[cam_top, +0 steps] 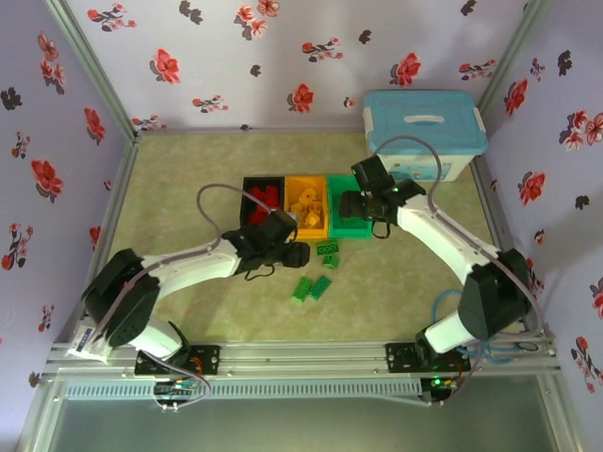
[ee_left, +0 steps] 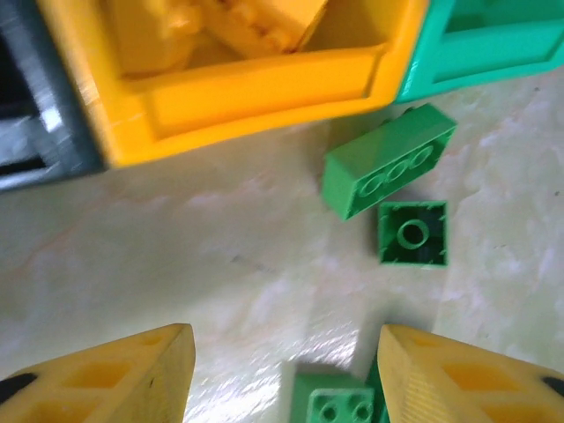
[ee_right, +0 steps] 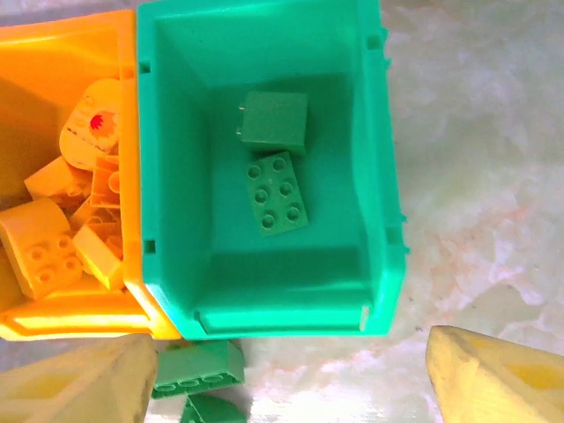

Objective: Sort the legos into containers by color
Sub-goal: Pick up the lego from the center of the table.

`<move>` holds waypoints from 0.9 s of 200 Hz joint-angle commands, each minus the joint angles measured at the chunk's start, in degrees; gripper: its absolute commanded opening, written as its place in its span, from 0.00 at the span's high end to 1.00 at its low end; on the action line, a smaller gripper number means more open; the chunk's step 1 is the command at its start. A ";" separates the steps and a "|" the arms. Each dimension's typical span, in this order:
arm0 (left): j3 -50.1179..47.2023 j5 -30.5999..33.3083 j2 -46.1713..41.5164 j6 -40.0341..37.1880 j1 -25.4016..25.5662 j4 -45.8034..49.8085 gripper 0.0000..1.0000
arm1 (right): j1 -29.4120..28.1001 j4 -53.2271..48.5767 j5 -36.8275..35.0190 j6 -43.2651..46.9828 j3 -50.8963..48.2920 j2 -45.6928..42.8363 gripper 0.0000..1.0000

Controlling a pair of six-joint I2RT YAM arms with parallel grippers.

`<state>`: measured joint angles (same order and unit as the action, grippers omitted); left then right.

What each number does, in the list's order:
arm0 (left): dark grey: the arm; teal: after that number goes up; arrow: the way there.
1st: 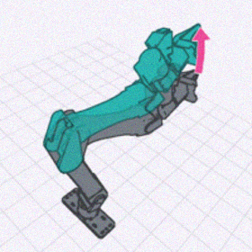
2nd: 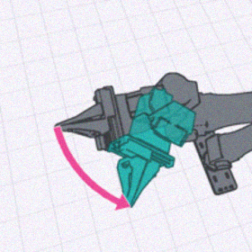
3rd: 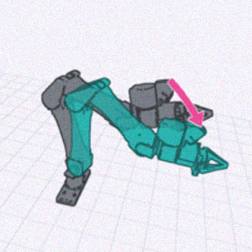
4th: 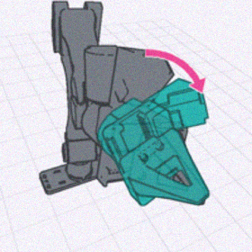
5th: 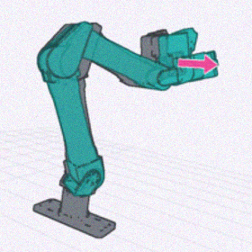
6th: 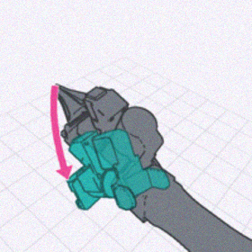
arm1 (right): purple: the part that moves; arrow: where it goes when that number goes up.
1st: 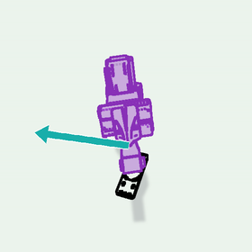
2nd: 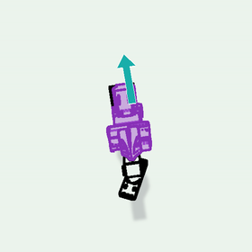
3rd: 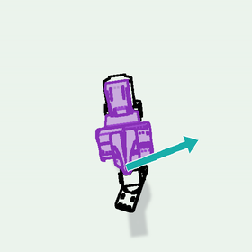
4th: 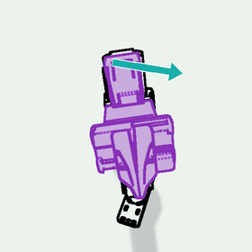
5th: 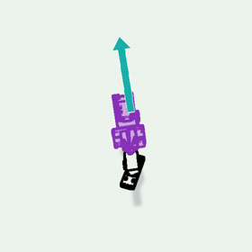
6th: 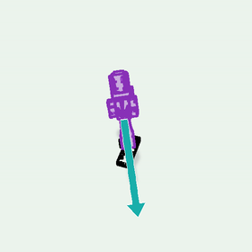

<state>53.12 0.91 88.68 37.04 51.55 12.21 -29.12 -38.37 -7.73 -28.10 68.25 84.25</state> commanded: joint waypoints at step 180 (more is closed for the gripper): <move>22.61 -5.08 25.28 -7.53 0.48 7.01 0.44 | 4.00 0.85 -1.92 -0.88 -13.86 -15.93 0.17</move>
<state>73.54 -3.66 112.84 30.65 51.59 18.52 -25.47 -38.22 -9.65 -28.53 55.20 69.73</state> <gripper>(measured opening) 0.565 0.833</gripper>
